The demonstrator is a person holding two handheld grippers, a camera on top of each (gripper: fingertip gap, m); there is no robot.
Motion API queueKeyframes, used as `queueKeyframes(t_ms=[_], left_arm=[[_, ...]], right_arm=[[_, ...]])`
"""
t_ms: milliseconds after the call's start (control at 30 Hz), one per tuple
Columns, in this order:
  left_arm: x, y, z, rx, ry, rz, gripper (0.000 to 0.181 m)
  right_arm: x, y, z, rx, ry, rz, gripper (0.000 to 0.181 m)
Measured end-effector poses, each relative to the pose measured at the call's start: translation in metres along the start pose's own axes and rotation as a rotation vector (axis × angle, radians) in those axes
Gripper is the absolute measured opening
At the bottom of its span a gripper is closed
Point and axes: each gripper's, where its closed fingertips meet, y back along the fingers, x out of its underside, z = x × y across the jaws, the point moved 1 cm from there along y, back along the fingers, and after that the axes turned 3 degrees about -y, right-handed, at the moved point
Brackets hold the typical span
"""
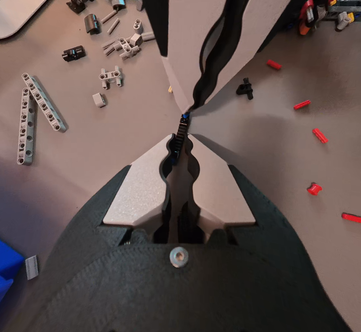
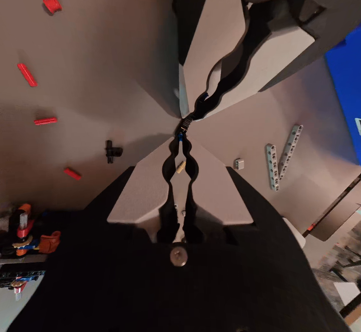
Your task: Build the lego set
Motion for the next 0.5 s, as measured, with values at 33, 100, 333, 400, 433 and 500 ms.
queueKeyframes(t_ms=[33, 100, 333, 400, 433, 500], left_arm=[[0.0, 0.0, 0.0, 0.0, -0.001, -0.001, 0.008], [0.0, -0.0002, -0.0002, 0.002, 0.002, -0.004, 0.008], [0.0003, -0.0003, -0.0003, 0.008, 0.004, -0.003, 0.008], [0.0003, -0.0003, -0.0004, 0.009, 0.005, -0.002, 0.009], [0.0003, -0.0004, -0.0005, 0.007, 0.005, -0.001, 0.009], [0.0004, -0.0004, -0.0005, 0.008, 0.007, -0.002, 0.009]], right_arm=[[0.0007, 0.0, 0.0001, 0.006, 0.004, -0.001, 0.001], [0.0025, 0.0, -0.0001, 0.019, 0.004, -0.003, 0.0], [0.0003, -0.0006, 0.0015, 0.095, 0.076, 0.034, 0.0], [0.0021, -0.0006, 0.0005, 0.086, 0.056, 0.032, 0.0], [0.003, -0.0007, 0.0004, 0.076, 0.041, 0.028, 0.0], [0.0044, -0.0009, -0.0004, 0.073, 0.031, 0.019, 0.0]])
